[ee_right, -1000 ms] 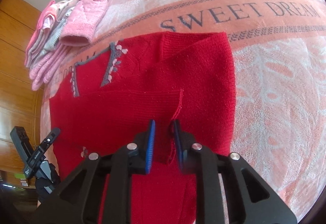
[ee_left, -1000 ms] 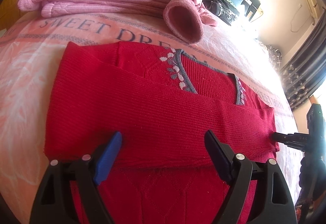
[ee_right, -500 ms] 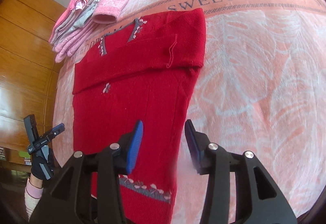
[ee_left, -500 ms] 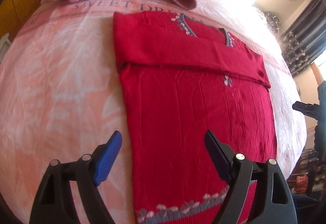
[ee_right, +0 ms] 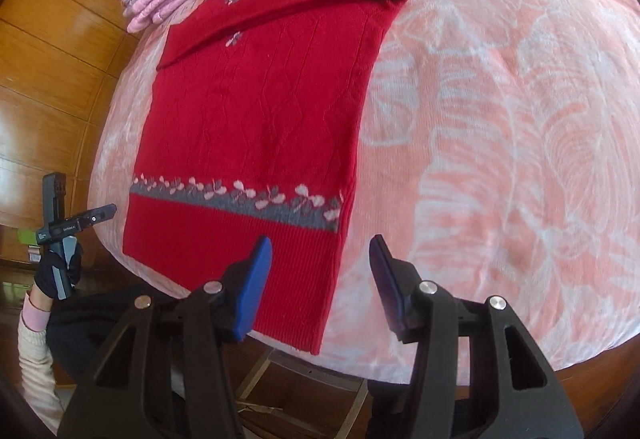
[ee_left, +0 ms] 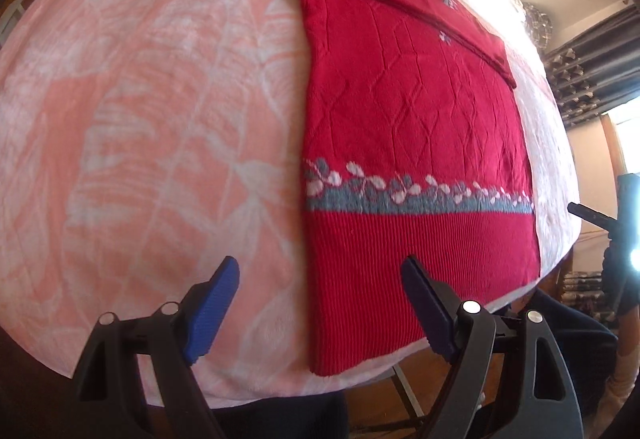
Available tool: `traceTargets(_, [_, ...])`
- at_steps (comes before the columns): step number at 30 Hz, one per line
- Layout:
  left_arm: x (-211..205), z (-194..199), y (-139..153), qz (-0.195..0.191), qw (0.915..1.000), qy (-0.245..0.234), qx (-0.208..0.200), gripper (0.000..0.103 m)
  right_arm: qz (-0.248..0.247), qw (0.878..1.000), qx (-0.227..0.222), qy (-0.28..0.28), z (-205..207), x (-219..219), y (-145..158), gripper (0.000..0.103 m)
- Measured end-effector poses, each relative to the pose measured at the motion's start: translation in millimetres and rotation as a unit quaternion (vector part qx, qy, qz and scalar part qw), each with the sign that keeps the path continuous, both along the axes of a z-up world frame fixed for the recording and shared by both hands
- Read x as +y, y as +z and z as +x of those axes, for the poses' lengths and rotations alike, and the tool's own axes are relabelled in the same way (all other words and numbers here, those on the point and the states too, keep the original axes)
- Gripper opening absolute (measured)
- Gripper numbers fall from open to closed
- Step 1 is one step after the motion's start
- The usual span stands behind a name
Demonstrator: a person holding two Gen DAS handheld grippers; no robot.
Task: Fold small clothes
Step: 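Move both tools toward the sweater's ribbed hem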
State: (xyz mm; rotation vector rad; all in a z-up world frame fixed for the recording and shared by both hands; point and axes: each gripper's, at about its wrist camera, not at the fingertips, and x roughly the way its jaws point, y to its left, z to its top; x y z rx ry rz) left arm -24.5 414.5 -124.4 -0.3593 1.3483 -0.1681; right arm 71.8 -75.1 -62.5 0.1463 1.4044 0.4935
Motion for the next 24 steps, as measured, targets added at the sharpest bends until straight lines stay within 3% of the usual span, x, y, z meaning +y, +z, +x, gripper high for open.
traceTargets(5, [-7,-8,-20,-0.023,0.9992,-0.008,0.03,0.083,0.019,1.0,0.02,-0.009,-26,3,-23,0.051])
traceTargets(10, [-27,-13,-26,-0.009,0.9987,-0.04,0.031,0.084,0.021,0.999,0.026,0.0,-38,13,-34,0.051])
traceTargets(13, [-29,-16,-25,-0.039,0.998,-0.038,0.032,0.083,0.016,0.999,0.039,0.005,-40,18,-43,0.051])
traceTargets(19, [-25,-22,-29,-0.064,0.9968,-0.021,0.041,0.072,0.002,0.998,0.053,0.017,-42,22,-57,0.051])
traceTargets(24, [-14,-23,-32,-0.071,0.9964,0.007,0.046,0.049,0.005,0.998,0.063,0.018,-45,22,-66,0.051])
